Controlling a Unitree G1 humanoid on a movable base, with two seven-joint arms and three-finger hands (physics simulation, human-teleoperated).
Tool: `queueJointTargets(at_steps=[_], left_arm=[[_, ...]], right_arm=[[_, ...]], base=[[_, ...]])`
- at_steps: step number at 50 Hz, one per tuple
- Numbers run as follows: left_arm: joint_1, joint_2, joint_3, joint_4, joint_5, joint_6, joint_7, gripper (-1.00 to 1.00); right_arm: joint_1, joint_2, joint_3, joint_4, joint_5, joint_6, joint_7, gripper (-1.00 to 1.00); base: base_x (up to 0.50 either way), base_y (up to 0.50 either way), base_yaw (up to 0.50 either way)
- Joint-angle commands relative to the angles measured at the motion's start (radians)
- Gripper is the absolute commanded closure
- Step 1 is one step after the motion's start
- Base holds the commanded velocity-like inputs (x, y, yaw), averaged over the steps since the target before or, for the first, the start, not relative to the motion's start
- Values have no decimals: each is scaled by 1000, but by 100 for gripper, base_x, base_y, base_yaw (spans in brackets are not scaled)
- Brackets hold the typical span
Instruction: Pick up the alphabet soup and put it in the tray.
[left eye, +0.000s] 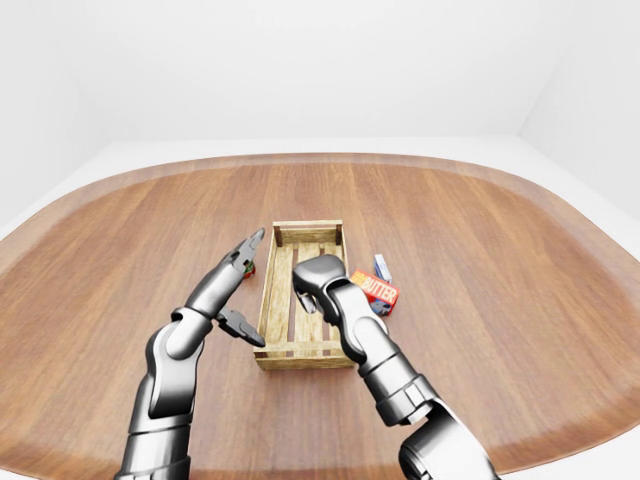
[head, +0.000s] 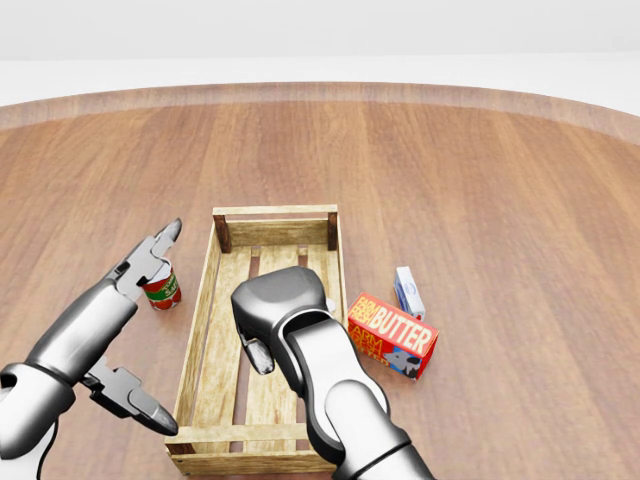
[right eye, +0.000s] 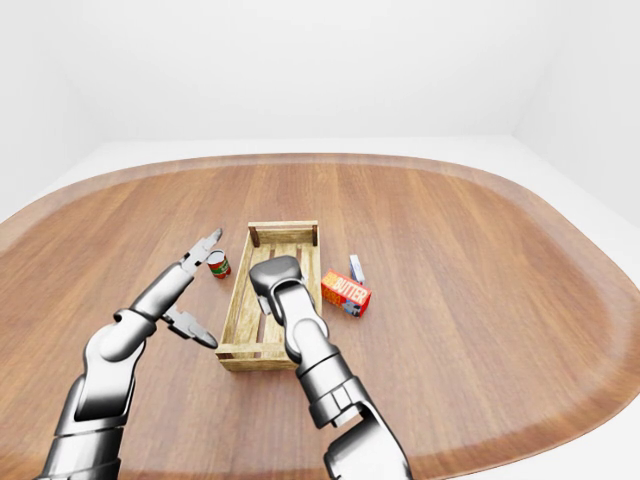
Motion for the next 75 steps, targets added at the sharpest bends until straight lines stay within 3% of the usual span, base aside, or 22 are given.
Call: queueJointTargets(at_steps=[1, 8, 28, 75], left_arm=[[9, 0, 1, 2, -2, 0, 0, -100], [8, 1, 4, 5, -2, 0, 2, -100], [12, 1, 7, -7, -3, 0, -6, -100], [13, 1, 5, 20, -4, 0, 6, -100]], right_arm=[[-22, 8, 11, 72, -19, 0, -31, 100], [-40, 8, 2, 106, -7, 0, -15, 100], [-86, 22, 8, 294, -5, 0, -98, 100], [-72, 37, 24, 278, -39, 0, -23, 100]], base=[[0, 0, 0], [0, 0, 0], [0, 0, 0], [0, 0, 0]])
